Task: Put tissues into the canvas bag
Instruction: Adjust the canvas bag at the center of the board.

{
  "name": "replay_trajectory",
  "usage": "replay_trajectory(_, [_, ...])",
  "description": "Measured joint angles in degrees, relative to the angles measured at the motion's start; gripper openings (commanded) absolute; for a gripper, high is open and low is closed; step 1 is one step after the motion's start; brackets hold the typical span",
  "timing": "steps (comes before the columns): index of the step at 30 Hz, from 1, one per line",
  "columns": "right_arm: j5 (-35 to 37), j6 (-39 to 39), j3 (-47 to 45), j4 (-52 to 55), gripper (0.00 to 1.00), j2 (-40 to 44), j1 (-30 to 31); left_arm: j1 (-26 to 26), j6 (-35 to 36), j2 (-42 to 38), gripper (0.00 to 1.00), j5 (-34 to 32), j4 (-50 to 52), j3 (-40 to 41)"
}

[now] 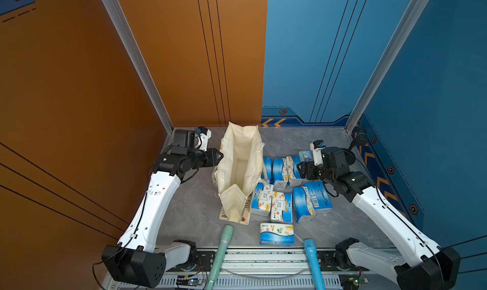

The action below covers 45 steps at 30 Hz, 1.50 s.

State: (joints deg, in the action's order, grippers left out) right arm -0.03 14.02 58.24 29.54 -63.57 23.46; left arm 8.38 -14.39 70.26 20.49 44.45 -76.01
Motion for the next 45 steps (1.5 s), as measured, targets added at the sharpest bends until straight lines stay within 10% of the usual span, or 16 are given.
replay_trajectory(12, [0.42,0.00,1.73,0.09,0.86,-1.70,2.80,1.44,0.63,0.42,0.45,-1.40,1.18,-0.63])
replay_trajectory(21, [0.35,-0.02,4.85,1.70,0.86,-3.56,4.44,1.55,1.05,5.44,0.00,-1.62,-0.09,-2.40])
replay_trajectory(45, [-20.83,5.95,15.39,-3.13,0.85,-13.51,10.47,1.55,1.31,7.15,0.19,2.21,-2.78,-3.02])
